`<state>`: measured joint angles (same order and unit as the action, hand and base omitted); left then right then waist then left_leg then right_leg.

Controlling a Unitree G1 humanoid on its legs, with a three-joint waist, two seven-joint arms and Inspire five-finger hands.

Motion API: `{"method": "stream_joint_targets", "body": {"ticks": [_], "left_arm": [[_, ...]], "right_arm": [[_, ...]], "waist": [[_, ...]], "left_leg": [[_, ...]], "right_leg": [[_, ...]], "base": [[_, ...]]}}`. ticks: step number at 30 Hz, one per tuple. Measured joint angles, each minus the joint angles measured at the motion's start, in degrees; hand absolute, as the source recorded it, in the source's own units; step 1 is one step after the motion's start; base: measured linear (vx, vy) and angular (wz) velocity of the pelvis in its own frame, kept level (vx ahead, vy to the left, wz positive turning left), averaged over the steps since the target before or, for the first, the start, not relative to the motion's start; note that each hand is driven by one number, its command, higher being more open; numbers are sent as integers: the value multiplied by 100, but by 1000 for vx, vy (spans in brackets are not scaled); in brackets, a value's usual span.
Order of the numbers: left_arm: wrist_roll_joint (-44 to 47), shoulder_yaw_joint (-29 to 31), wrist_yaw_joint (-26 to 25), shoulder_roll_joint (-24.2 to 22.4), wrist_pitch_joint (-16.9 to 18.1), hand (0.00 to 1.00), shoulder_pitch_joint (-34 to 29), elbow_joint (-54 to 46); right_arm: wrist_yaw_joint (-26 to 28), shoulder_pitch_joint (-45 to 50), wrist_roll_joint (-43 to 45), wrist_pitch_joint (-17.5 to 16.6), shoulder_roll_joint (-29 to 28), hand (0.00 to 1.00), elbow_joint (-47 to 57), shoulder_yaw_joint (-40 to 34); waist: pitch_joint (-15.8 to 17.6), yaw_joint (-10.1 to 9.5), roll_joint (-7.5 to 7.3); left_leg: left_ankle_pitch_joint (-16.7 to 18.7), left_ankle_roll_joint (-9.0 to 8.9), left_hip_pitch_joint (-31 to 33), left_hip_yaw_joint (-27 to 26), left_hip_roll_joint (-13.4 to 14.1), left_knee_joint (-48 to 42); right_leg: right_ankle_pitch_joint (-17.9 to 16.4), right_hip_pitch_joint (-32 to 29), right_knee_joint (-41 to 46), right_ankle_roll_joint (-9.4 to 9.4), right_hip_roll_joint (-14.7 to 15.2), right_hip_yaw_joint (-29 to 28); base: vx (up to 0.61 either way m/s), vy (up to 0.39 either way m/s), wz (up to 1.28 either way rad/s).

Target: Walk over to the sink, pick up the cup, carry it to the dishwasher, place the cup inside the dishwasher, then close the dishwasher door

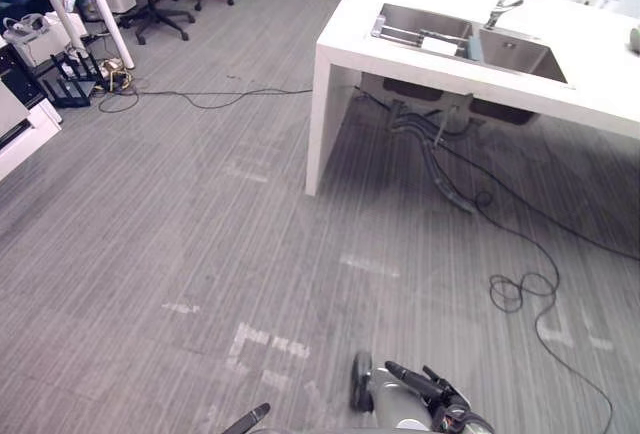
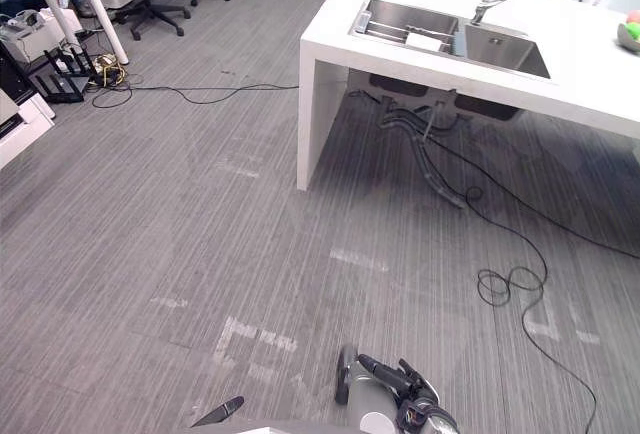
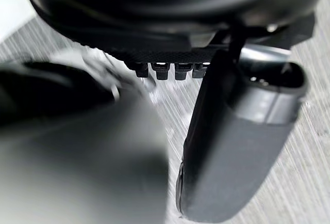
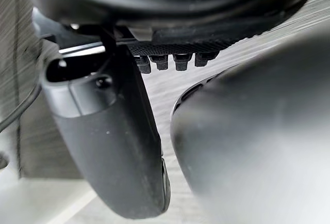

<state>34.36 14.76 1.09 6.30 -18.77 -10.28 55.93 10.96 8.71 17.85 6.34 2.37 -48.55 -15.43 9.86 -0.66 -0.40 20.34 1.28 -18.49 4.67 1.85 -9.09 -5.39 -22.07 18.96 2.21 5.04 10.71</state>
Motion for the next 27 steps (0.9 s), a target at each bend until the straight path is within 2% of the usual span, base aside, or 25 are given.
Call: {"method": "stream_joint_targets", "body": {"ticks": [1, 2, 3, 4, 5, 6, 7, 8, 9, 10, 11, 12, 14, 16, 17, 18, 19, 20, 21, 22, 23, 24, 25, 26, 27], "left_arm": [[-139, 51, 11, -3, 30, 100, -7, -23], [-250, 63, 17, -49, 73, 100, -14, -71], [-318, 64, 19, -80, 98, 100, -13, -117], [-578, 46, 5, -234, 195, 100, 11, -171], [-787, 46, 8, -292, 277, 100, 25, -184], [-903, 47, 37, -308, 321, 100, 26, -186], [-1134, 46, 109, -332, 405, 100, 33, -188], [-1421, -1, 180, -364, 545, 100, 27, -291], [-1846, -186, 192, -398, 808, 100, -51, -649], [-2050, -271, 202, -391, 958, 100, -114, -894], [-2333, -469, 209, -362, 1189, 100, -209, -1542], [-2368, -587, 212, -329, 1232, 100, -203, -1795], [-2322, -1034, 333, -281, 1540, 100, -46, -2769], [-2197, -1419, 384, -304, 1919, 100, 331, -3459], [-2184, -1678, 385, -340, 2317, 100, 586, -3836], [-2187, -1901, 318, -452, 2737, 100, 763, -4184], [-2191, -1988, 261, -495, 2941, 100, 820, -4333], [-2207, -2133, 82, -549, 3404, 100, 931, -4576], [-2266, -2203, -5, -568, 3596, 100, 1046, -4679], [-2440, -2346, -225, -571, 3921, 100, 1285, -4943], [-2560, -2435, -444, -563, 4139, 100, 1400, -5347], [-2655, -2455, -576, -531, 4244, 100, 1436, -5569], [-2785, -2484, -871, -420, 4423, 100, 1533, -5965], [-2916, -2460, -1090, -202, 4608, 100, 1681, -6237], [-2981, -2467, -1197, -110, 4739, 100, 1717, -6347]], "right_arm": [[32, 81, -12, 15, -44, 100, 105, 0], [34, 107, -11, 37, -39, 100, 139, -22], [33, 114, -15, 61, -28, 100, 162, -28], [40, 95, -23, 130, 64, 100, 226, -60], [29, 75, -81, 200, 97, 100, 276, -61], [18, 73, -122, 251, 105, 100, 298, -60], [-23, 49, -125, 343, 108, 100, 313, -56], [-112, 23, -129, 445, 125, 100, 314, 16], [-169, 21, -133, 488, 155, 100, 349, 81], [-212, 4, -130, 491, 161, 100, 351, 121], [-297, -27, -126, 509, 148, 100, 330, 242], [-319, -77, -117, 512, 166, 100, 304, 274], [-417, -361, -108, 485, 208, 100, 266, 420], [-491, -569, -97, 453, 246, 100, 271, 448], [-508, -625, -89, 381, 275, 100, 254, 448], [-500, -651, -99, 282, 343, 100, 146, 448], [-501, -646, -109, 263, 355, 100, 77, 453], [-501, -621, -124, 224, 322, 100, -3, 462], [-504, -585, -130, 207, 276, 100, 5, 464], [-487, -528, -158, 184, 271, 100, 8, 461], [-491, -481, -168, 213, 252, 100, 3, 465], [-488, -432, -167, 219, 230, 100, 3, 465], [-489, -383, -173, 219, 161, 100, 2, 464], [-497, -352, -177, 220, 19, 100, -6, 458], [-507, -246, -184, 211, -97, 100, -32, 458]], "waist": [[-21, -11, -50], [-46, 6, -20], [-80, 19, -2], [-179, 25, 196], [-227, 30, 286], [-249, 38, 318], [-274, 58, 355], [-277, 59, 390], [-228, 37, 476], [-215, 16, 479], [-139, -51, 369], [-113, -61, 315], [-23, -99, 229], [80, -142, 210], [107, -155, 184], [121, -167, 245], [125, -189, 243], [69, -262, 224], [55, -208, 109], [40, -82, 61], [31, -49, 28], [23, -26, 12], [20, 16, 1], [34, -47, 25], [-53, -67, -100]], "left_leg": [[128, -109, -97, -50, 15, -188], [199, -152, -115, -62, 88, -431], [192, -156, -98, -59, 143, -587], [95, -208, 62, -67, 409, -942], [-185, -203, 230, -81, 569, -1282], [-382, -201, 304, -76, 615, -1462], [-761, -218, 452, -59, 705, -1826], [-1480, -392, 797, -65, 835, -2654], [-1714, -581, 1354, -154, 1058, -3947], [-1473, -498, 1652, -234, 1130, -4578], [-969, -464, 2294, -364, 1067, -5572], [-786, -414, 2547, -448, 985, -5694], [-308, -300, 3429, -879, 806, -5081], [-324, -264, 3910, -1342, 604, -3587], [-767, -337, 3992, -1427, 320, -2123], [-1600, -376, 3976, -1257, 115, -985], [-2018, -403, 3922, -1170, 57, -843], [-2432, 18, 3732, -1115, -83, -870], [-2265, 144, 3739, -1182, -152, -977], [-2042, 346, 3832, -1220, -238, -1249], [-1826, 409, 3801, -1334, -244, -1414], [-1745, 422, 3734, -1363, -245, -1430], [-1659, 483, 3564, -1381, -210, -1509], [-1484, 533, 3666, -1634, 0, -2233], [-1330, 364, 3662, -1664, -47, -2336]], "right_leg": [[92, 46, -20, -92, 24, -40], [634, 40, 179, -146, 53, -74], [827, 28, 338, -199, 62, -9], [419, -50, 678, -302, -86, 188], [150, -82, 887, -437, -212, 288], [12, -45, 936, -499, -278, 329], [-165, 92, 908, -571, -415, 355], [-312, 432, 630, -638, -642, 339], [-287, 981, 92, -718, -948, 335], [-268, 1256, -163, -751, -1087, 296], [-216, 1987, -733, -837, -1267, 113], [-205, 2231, -890, -852, -1279, 49], [-202, 2734, -1263, -857, -1278, -299], [-239, 3072, -1515, -858, -1183, -591], [-418, 3249, -1556, -767, -1046, -773], [-613, 3467, -1585, -678, -1006, -989], [-708, 3569, -1587, -640, -990, -1141], [-908, 3750, -1565, -569, -892, -1451], [-986, 3777, -1533, -542, -761, -1533], [-1013, 3767, -1436, -512, -630, -1739], [-1002, 3755, -1277, -496, -567, -1976], [-963, 3753, -1183, -445, -543, -2049], [-701, 3824, -1024, -375, -544, -2112], [-274, 3908, -767, -310, -740, -2131], [-237, 3878, -493, -262, -734, -2108]], "base": [[636, -266, 53], [528, -252, 48], [528, -291, 43], [665, -371, 28], [814, -445, 16], [689, -362, 0], [661, -344, -10], [634, -307, -14], [627, -286, -17], [725, -296, -32], [584, -226, -36], [556, -211, -51], [542, -129, -75], [478, -29, -75], [491, 106, -70], [499, 142, -79], [643, 214, -101], [447, 172, -75], [594, 210, -46], [601, 209, -9], [605, 197, -13], [575, 158, -31], [598, 115, -43], [484, 83, -46], [374, 63, -50]]}}
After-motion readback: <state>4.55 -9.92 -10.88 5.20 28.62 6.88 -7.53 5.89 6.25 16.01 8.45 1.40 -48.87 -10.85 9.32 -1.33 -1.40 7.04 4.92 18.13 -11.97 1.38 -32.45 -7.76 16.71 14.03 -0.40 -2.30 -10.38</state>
